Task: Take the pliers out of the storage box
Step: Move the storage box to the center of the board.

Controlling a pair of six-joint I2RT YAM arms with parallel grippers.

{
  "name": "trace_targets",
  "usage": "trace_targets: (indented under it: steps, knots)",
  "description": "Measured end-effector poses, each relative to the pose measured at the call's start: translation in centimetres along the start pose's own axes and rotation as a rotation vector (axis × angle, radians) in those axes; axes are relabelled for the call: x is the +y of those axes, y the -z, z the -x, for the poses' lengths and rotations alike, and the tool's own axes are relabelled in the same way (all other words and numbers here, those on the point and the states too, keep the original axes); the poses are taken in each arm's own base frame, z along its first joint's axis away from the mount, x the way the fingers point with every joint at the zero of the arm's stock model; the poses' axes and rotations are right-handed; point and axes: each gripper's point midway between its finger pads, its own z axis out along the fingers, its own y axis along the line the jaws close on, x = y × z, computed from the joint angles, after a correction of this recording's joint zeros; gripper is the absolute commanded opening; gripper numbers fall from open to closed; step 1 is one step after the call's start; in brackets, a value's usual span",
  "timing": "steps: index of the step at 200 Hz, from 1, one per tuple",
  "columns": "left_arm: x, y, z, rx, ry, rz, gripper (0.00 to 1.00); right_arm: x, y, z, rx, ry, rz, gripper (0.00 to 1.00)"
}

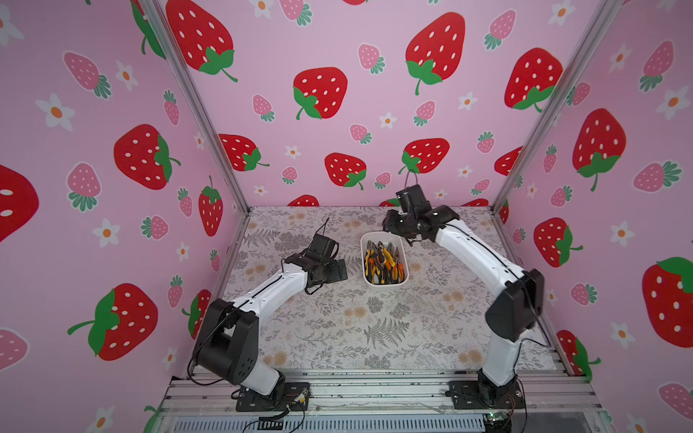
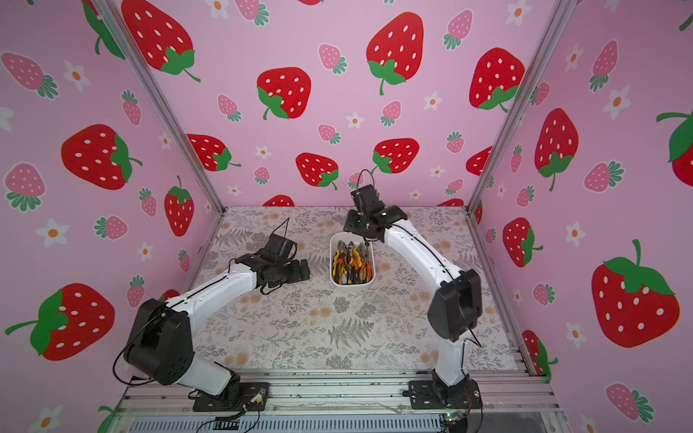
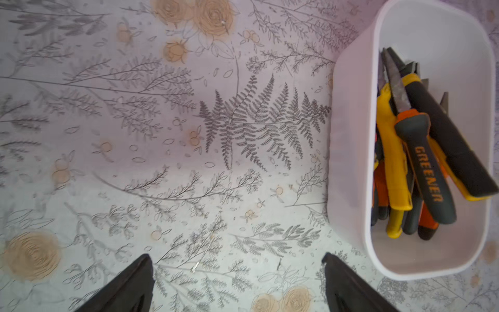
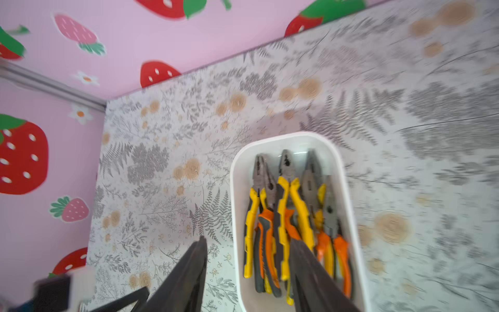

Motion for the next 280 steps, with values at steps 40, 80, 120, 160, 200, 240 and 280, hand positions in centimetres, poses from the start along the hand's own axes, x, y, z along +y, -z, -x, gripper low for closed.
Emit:
trace_targets:
  steps: [40,80,120,160,200,240,280]
  knots:
    - [-5.0,-3.7,4.4,-0.011,0.005,-0.058,0.90,-9.8,4.1,-0.8,-0.044,-0.063,-0.136,0.53]
    - [-9.0,-5.7,6.3,-0.010,-0.021,-0.091,0.88,-14.9,3.4,-7.8,0.092,-0.038,-0.224,0.53]
    - [-9.7,-7.3,5.1,0.037,-0.022,-0.071,0.82,-17.4,4.5,-11.0,0.105,-0.060,-0.229,0.48]
    - [-8.9,-8.1,4.3,0.066,-0.013,-0.040,0.70,-18.6,5.3,-12.8,0.081,-0.080,-0.206,0.47]
    - [-8.8,-8.1,4.2,0.067,-0.009,-0.037,0.59,-18.9,5.6,-13.3,0.067,-0.091,-0.195,0.47]
    - [-8.8,-8.1,4.2,0.067,-0.010,-0.036,0.46,-19.2,5.3,-13.9,0.074,-0.096,-0.199,0.47]
    - [-8.9,-8.2,4.2,0.071,-0.012,-0.038,0.37,-19.3,5.1,-14.1,0.077,-0.107,-0.199,0.47]
